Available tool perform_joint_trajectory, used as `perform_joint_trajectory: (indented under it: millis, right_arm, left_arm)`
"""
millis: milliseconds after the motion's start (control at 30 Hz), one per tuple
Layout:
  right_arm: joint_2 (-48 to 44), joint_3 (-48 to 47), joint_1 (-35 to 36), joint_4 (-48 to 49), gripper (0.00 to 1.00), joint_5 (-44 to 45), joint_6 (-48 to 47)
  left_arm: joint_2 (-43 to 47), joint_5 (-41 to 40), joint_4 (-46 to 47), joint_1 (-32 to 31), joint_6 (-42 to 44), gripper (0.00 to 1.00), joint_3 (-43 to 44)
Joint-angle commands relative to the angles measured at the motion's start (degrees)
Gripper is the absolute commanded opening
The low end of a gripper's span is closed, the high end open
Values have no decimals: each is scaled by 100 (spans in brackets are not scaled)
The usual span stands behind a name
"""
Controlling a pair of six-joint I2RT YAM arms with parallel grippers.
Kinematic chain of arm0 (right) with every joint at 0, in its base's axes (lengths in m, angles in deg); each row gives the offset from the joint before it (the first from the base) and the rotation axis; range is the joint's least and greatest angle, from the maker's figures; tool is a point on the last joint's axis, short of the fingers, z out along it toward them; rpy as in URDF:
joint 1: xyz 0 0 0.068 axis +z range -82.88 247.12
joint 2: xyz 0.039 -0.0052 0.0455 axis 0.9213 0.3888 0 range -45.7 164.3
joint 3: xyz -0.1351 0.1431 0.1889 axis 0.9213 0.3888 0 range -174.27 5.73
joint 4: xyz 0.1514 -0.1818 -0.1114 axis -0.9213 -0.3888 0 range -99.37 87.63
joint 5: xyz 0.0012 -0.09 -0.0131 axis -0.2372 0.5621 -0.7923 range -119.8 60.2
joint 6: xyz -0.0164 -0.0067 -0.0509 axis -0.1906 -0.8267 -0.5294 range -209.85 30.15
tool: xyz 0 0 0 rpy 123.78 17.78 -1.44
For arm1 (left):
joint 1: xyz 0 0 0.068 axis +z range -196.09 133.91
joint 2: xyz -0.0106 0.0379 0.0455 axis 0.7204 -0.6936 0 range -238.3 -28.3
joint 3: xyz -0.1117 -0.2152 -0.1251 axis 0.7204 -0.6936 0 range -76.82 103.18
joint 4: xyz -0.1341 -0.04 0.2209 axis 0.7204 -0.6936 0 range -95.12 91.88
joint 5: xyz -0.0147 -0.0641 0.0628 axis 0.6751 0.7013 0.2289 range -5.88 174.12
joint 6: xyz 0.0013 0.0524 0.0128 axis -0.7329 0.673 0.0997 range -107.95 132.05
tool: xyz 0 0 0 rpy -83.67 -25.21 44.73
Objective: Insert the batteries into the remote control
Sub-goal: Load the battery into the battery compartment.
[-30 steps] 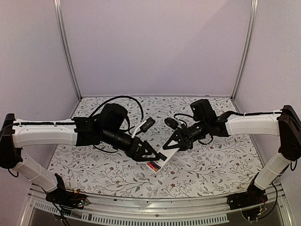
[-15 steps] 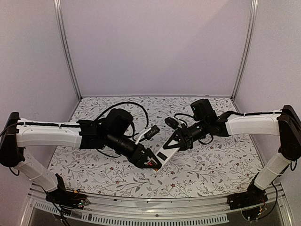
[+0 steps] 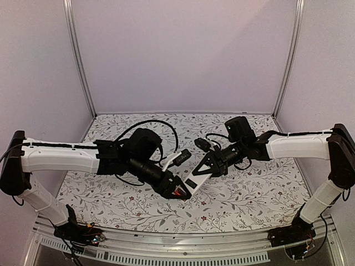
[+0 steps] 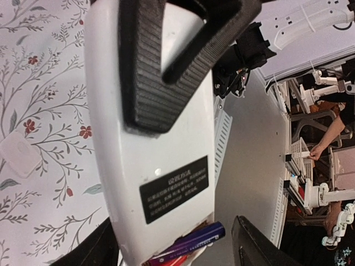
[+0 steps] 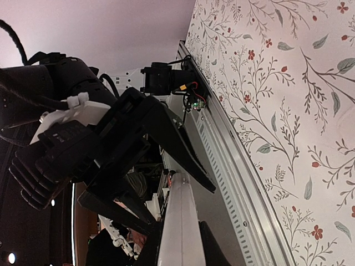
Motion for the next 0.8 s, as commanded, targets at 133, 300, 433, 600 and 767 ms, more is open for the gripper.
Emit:
perform_joint_trajectory:
  millis: [133,300,433,600,767]
  right_arm:
    - [62,-66,-29,37,0,2,-15]
    - [20,-87,-33,46,0,-30,-15]
    - [-65,-107,-30,55,0,-60,-39]
    - [-182,-88,-29,97,0,-101,-61]
    - [-239,-75,-29,134,0,-125,-52]
  left_arm:
    - [-66,-111,-215,-42,154,55,78]
    - [-33,-120,-214,-21,204,48,-26]
    - [-18,-98,-188,38,255,43,-130]
    - [40,67,12,193,216,32,-293]
    - [71,117,49,230,319,36,-290]
